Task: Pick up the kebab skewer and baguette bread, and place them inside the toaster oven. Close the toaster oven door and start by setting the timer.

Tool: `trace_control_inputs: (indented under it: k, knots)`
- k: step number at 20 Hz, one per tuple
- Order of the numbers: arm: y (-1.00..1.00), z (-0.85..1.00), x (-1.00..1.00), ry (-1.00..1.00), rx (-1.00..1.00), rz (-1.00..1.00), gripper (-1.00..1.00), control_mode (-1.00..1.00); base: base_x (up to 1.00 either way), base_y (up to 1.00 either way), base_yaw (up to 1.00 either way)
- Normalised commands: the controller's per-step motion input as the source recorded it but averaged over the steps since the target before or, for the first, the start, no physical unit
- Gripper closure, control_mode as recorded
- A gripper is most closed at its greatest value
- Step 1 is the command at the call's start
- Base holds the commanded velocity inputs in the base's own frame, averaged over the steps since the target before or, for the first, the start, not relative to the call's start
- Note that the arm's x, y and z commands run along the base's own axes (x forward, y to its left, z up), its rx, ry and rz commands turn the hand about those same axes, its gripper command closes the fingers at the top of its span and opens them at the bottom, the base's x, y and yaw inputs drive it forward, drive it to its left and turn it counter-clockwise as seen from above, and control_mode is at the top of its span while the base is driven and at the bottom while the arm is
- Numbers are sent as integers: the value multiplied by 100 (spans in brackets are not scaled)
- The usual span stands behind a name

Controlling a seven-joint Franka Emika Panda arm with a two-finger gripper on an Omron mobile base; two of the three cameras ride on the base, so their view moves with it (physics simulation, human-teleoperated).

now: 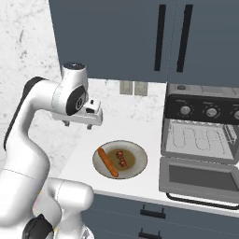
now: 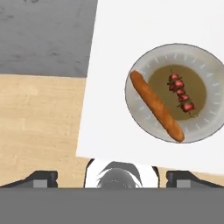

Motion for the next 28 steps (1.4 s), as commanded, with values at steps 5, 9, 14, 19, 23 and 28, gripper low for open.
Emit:
trace_control_inputs:
  k: [5,9,14,19,23,28]
  knots:
    - [-91,-28,28,11,6,14,-100,-100,0,0,0]
    - [-76,-27,26,2,0,12,-100,-100,0,0,0]
    - [-90,-29,6,-1,5,5,-100,-100,0,0,0]
    - [-92,-6,0,0,32,-32,-100,-100,0,0,0]
    - [-100,-1,0,-2,46,-48,-100,-100,0,0,0]
    - [-100,-14,-4,-5,43,-45,-100,-100,0,0,0]
